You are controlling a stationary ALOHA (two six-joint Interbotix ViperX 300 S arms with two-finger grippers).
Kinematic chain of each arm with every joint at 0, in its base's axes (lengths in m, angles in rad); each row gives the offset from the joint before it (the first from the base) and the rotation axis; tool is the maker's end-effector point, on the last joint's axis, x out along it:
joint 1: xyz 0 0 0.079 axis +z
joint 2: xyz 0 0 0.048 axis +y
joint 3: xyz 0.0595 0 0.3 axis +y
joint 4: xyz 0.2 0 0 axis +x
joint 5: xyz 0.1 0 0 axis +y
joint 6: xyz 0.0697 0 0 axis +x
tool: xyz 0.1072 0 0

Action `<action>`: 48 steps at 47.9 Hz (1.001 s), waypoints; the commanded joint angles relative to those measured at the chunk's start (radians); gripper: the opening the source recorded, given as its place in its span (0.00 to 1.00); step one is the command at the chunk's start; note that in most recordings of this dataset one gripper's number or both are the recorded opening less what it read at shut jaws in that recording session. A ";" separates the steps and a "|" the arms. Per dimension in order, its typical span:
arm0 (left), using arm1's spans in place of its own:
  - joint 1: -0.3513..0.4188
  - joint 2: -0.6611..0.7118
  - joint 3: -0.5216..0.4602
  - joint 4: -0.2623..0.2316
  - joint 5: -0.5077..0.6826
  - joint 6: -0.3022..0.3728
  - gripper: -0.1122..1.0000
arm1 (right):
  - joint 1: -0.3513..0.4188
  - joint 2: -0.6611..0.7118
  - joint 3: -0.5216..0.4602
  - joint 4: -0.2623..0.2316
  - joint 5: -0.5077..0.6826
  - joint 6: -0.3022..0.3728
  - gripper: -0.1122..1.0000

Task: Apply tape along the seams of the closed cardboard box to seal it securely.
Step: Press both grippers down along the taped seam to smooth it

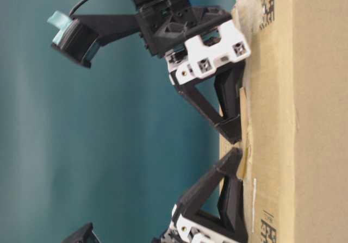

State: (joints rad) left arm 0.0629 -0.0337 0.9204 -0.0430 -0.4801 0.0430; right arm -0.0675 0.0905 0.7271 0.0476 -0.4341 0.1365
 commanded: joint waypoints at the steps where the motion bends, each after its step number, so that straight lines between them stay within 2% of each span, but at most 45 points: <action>1: 0.009 -0.023 0.023 -0.003 0.005 -0.008 0.10 | 0.003 -0.017 0.005 0.011 0.011 -0.002 0.08; 16: 0.005 -0.043 0.061 -0.003 0.002 -0.028 0.10 | 0.006 -0.054 0.066 0.035 0.031 0.000 0.08; 34: -0.035 -0.129 -0.026 0.003 -0.060 -0.008 0.10 | 0.015 -0.235 0.052 0.026 0.028 -0.020 0.08; 48: -0.069 -0.060 -0.069 0.006 -0.071 0.017 0.10 | 0.021 -0.115 -0.011 0.026 0.028 -0.017 0.08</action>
State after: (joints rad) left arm -0.0061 -0.1120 0.8774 -0.0399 -0.5430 0.0598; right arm -0.0522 -0.0430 0.7563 0.0767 -0.4004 0.1181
